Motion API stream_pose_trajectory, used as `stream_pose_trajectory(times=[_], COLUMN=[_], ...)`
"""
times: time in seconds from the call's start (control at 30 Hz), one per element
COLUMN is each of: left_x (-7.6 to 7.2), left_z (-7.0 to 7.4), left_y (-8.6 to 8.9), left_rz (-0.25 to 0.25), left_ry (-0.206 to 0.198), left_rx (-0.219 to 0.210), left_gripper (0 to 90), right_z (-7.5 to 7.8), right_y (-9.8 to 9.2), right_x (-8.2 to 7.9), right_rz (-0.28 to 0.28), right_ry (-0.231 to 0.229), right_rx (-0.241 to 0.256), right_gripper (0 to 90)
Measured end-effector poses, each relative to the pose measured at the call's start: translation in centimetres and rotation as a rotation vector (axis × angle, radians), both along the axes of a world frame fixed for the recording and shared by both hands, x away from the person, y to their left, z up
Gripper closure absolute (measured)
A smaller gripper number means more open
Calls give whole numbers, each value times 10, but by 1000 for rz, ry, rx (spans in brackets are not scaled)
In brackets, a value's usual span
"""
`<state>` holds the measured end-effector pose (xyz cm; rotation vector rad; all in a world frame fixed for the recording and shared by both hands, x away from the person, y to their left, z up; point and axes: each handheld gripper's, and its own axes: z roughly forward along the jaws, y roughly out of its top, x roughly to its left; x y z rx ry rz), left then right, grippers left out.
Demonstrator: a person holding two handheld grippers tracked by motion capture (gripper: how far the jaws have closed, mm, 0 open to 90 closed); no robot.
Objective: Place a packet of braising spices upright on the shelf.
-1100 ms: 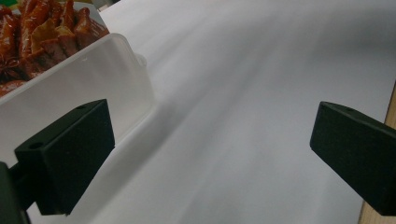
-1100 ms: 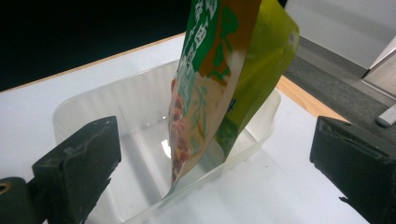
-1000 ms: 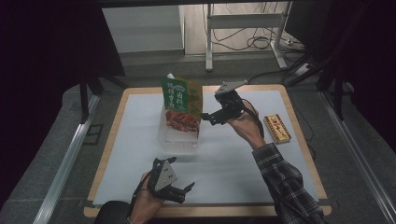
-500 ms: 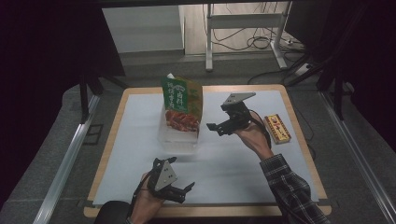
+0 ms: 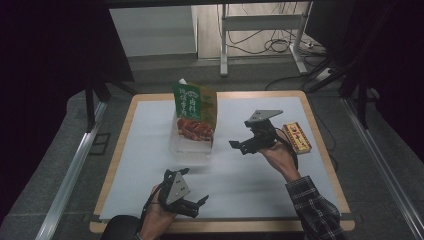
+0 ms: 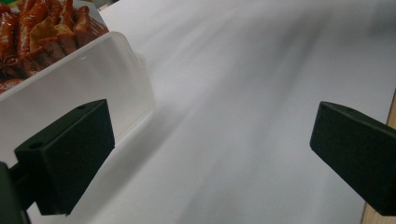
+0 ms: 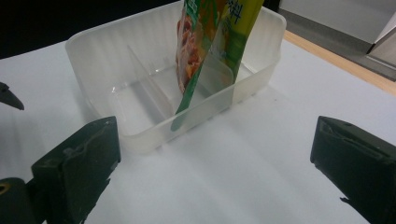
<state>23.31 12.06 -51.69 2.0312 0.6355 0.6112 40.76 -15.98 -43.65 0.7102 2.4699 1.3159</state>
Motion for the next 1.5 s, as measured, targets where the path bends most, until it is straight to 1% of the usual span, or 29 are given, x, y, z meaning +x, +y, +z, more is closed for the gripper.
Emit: stream_pose_trajectory(times=[0.07,0.17,0.4,0.43,0.57,0.67,0.83,0.97,1.03,1.07,1.13,1.17,1.27,1.3,1.37,1.4,1.5], left_x=[0,0,-1,-1,-1,-1,-1,-1,-1,-1,-1,-1,-1,-1,-1,-1,-1], left_z=[0,0,0,0,0,0,0,0,0,0,0,0,-1,-1,-1,-1,-1], left_y=[0,0,-1,-1,-1,-1,0,-1,-1,-1,-1,-1,-1,-1,-2,-2,-2], left_rz=[0,-1,-3,-1,-1,0,1,-2,-2,-3,-3,-3,-3,-3,-3,-2,-2], left_ry=[0,-1,-1,-1,-1,0,0,0,1,2,2,2,1,1,1,2,1], left_rx=[0,1,4,-1,0,2,2,3,4,4,5,5,7,8,9,10,12], left_gripper=[0,0,0,0,0,0,0,0,0,0,0,0,0,0,0,0,0], right_z=[-1,-5,-10,-11,-16,-17,-21,-25,-27,-29,-29,-30,-31,-32,-32,-33,-34], right_y=[-1,-6,-12,-13,-19,-21,-29,-37,-40,-44,-45,-49,-52,-57,-58,-63,-66], right_x=[-1,-2,-5,-4,-3,-2,1,3,5,7,8,10,11,13,13,15,17], right_rz=[-3,-11,-23,-24,-47,-54,-81,-109,-122,-137,-143,-161,-174,-192,-198,-213,-226], right_ry=[1,0,5,4,21,23,24,12,10,8,8,7,4,1,1,4,5], right_rx=[2,-17,-31,-34,-42,-46,-57,-84,-91,-94,-97,-98,-100,-109,-109,-112,-112], right_gripper=[15,15,15,15,18,18,17,17,18,19,19,19,19,19,19,18,18])
